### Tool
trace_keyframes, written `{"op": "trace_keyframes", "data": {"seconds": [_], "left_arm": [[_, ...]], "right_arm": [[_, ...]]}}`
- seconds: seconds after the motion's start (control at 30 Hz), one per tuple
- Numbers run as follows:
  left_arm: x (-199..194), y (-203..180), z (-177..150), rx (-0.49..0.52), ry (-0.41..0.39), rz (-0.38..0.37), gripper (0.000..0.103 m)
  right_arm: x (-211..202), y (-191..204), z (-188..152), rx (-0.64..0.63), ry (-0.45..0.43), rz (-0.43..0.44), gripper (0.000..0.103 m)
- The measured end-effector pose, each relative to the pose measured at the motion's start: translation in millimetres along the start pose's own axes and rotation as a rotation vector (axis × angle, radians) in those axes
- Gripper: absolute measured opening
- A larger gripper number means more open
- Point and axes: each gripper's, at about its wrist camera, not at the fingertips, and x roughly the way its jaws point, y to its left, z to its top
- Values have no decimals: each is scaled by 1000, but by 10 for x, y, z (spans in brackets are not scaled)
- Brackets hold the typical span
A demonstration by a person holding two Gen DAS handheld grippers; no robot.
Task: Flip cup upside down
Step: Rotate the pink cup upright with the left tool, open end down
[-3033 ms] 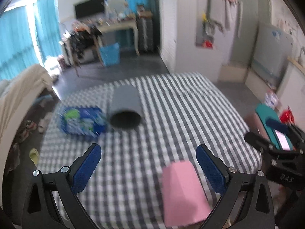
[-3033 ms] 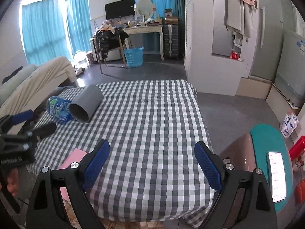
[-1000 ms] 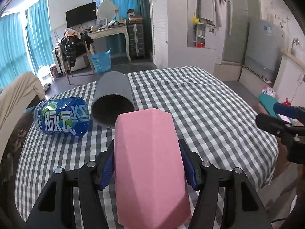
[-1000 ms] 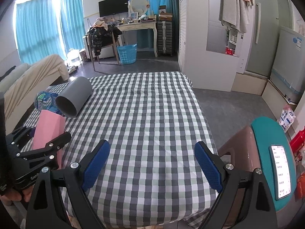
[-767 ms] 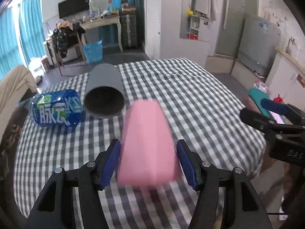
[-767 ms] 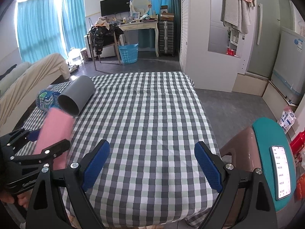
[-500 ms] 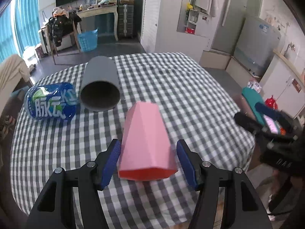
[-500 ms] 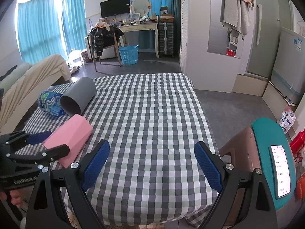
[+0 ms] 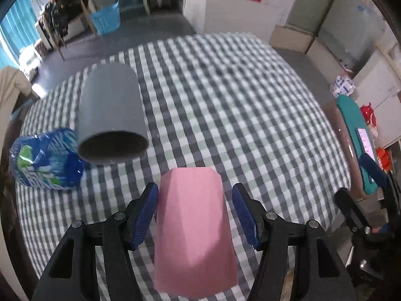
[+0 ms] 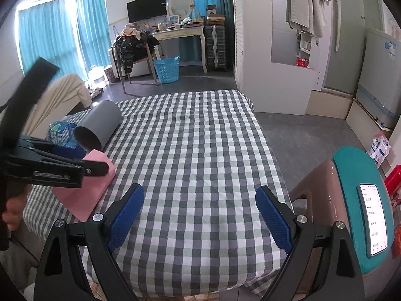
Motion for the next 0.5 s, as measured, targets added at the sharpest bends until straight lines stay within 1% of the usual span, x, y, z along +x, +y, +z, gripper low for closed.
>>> {"op": "trace_keyframes", "data": {"seconds": [0.1,0.13,0.23,0.27,0.37,0.4,0.5], "left_arm": [[83,5,-4,-5,20,-12,62],[89,8,-13,-2,20,-8,57],[35,24,-23,-5,3,-35,57],[-18,26,-17,-7,-13,-42,57],[-218,3,-32,-5,-110,-54,57],[-318,-6,-59,-3,-168,-65,57],[-513,-9,-134,-3,-286,-70,57]], "right_arm": [[20,-27,4,4,4,-1,91],[30,-41,6,5,7,-1,91],[34,-55,10,7,7,0,91],[36,-63,9,8,6,1,91],[33,-65,1,9,7,1,91],[35,-75,3,9,7,1,91],[26,-75,7,8,2,-2,91]]}}
